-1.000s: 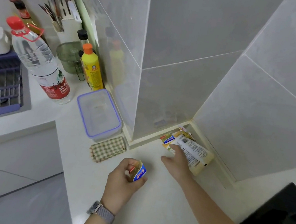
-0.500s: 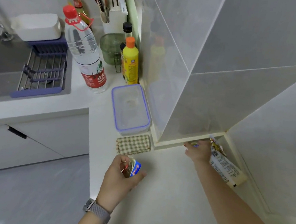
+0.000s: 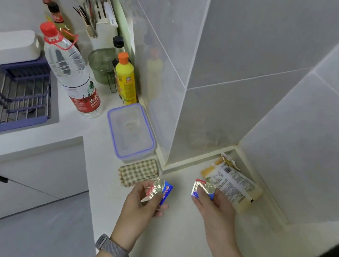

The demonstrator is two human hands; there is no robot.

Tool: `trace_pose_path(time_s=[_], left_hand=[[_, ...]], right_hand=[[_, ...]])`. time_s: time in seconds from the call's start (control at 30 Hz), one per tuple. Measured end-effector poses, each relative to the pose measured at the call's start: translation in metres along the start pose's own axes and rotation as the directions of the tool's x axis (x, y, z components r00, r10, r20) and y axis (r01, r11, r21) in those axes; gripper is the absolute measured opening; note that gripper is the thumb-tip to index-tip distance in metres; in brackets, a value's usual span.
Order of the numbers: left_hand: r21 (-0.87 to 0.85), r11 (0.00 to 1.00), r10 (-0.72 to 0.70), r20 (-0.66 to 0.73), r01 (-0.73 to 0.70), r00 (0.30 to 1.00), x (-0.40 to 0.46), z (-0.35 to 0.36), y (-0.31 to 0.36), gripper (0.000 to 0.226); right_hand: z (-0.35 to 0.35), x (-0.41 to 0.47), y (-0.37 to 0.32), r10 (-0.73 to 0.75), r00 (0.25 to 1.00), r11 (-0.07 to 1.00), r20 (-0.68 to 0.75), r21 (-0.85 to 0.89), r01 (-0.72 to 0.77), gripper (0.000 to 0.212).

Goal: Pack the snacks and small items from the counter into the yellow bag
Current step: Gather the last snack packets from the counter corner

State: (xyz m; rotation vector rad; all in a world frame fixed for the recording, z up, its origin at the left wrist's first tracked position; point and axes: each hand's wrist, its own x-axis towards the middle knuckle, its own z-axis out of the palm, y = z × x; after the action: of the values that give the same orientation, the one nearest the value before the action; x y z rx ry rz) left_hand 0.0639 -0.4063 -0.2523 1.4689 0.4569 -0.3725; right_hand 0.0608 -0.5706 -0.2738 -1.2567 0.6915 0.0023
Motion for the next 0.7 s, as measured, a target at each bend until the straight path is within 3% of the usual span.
trace_pose_path(time_s=[0.27, 0.5, 0.7], left_hand=[[0.006, 0.997, 0.077, 0.296, -0.083, 0.952, -0.04, 0.02, 0.008, 0.026], [-0.008, 0.994, 0.102, 0.508, -0.113, 0.855, -0.094, 0.017, 0.004, 0.023], [0.018, 0.998, 0.032, 0.664, -0.059, 0.747, -0.147, 0.024, -0.014, 0.02]], right_hand=[[-0.012, -0.081, -0.025, 0.009, 0.997, 0.996, 0.079, 0.092, -0.017, 0.016], [-0.032, -0.149, -0.009, -0.046, 0.995, 0.994, -0.085, 0.1, 0.054, 0.014], [-0.063, -0.214, 0.019, -0.039, 0.969, 0.992, -0.245, 0.105, 0.067, 0.017]])
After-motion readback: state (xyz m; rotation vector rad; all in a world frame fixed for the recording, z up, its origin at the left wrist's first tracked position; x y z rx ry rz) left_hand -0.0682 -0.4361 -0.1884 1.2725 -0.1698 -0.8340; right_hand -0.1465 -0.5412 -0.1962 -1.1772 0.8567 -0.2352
